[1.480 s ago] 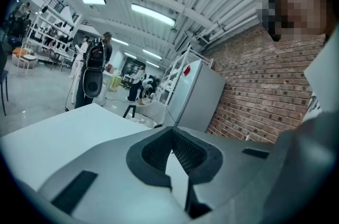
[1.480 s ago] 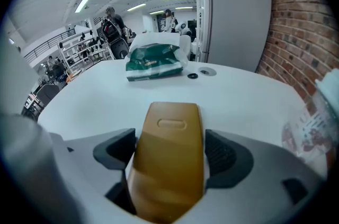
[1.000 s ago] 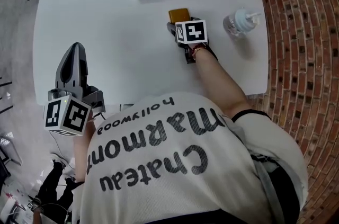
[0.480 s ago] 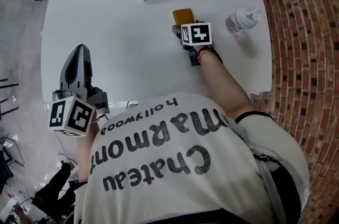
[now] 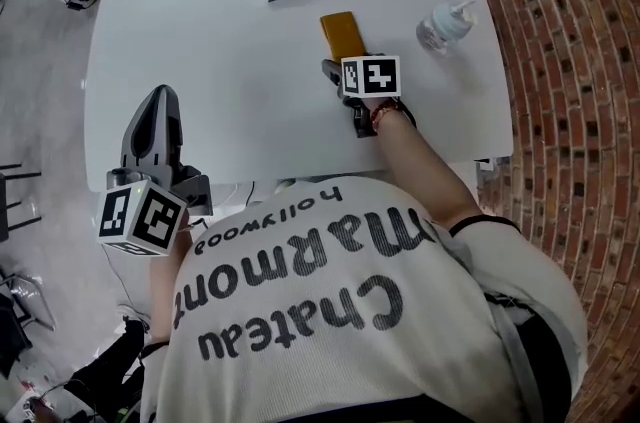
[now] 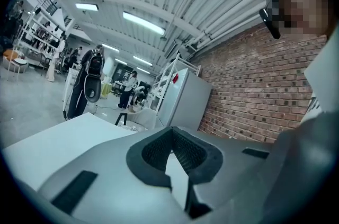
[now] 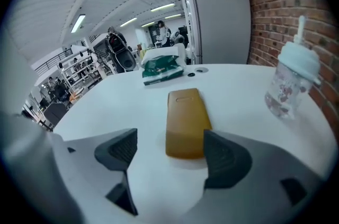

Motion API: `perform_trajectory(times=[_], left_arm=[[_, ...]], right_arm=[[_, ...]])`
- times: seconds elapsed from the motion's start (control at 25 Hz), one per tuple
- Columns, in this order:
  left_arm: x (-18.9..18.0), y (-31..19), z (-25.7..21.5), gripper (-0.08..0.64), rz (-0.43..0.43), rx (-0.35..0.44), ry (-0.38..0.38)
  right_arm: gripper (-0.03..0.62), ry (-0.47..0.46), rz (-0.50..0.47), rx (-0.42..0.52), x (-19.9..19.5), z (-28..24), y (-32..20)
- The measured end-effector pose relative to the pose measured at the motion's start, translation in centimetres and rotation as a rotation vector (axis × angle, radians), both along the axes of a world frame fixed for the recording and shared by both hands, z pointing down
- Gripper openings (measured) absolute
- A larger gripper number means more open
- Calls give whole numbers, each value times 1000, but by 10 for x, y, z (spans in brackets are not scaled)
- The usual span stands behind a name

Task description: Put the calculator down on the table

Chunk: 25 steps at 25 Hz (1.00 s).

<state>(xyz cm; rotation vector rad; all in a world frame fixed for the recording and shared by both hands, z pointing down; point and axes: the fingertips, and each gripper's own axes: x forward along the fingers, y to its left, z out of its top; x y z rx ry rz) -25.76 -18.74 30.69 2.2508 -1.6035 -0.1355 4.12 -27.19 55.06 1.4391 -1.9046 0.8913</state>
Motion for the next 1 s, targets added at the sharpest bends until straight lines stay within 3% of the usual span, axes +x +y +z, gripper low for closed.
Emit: perform_trajectory(times=[0.48,1.0], left_arm=[[8,50,-13,0,37,29,6],[18,78,-38,0,62,106,-21]], right_arm=[[333,-127,-11,30,-34,-29,58],[246,-185,-123,198,-64,-103,93]])
